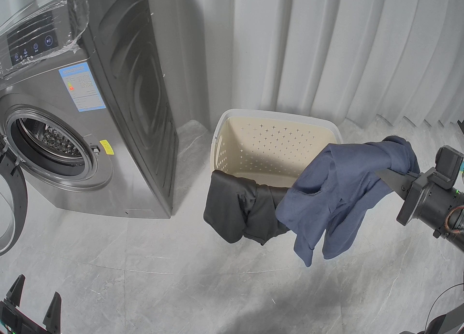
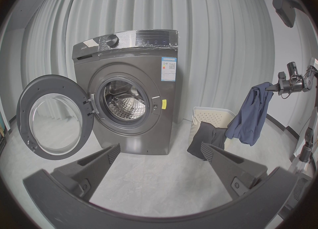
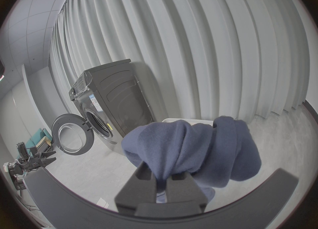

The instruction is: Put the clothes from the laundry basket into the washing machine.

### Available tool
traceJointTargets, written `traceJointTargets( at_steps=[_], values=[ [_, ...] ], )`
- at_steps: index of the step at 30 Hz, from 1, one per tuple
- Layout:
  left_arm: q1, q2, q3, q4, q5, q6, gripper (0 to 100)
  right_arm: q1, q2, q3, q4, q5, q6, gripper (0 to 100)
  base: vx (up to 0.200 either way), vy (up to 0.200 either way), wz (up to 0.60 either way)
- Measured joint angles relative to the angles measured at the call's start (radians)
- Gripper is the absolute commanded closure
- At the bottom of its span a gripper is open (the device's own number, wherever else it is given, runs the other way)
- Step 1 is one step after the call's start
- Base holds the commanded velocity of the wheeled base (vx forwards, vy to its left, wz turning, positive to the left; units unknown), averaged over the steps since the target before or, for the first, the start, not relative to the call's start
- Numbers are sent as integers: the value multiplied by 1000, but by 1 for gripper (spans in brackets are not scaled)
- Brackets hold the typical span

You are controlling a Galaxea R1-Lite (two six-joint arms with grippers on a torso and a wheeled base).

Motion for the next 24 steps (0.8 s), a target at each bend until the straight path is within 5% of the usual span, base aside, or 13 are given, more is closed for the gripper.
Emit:
traceJointTargets(
  at_steps=[7, 16, 24],
  values=[
    [-1, 0, 0, 0, 0, 0, 0, 1, 1, -4, 0, 4, 1, 100, 0, 200, 0],
    [-1, 0, 0, 0, 2, 0, 0, 0, 2, -8, -4, 21, 1, 100, 0, 0, 0],
    [0, 0, 0, 0, 2, -3, 0, -1, 2, -7, -4, 23, 1, 100, -150, 0, 0]
  ],
)
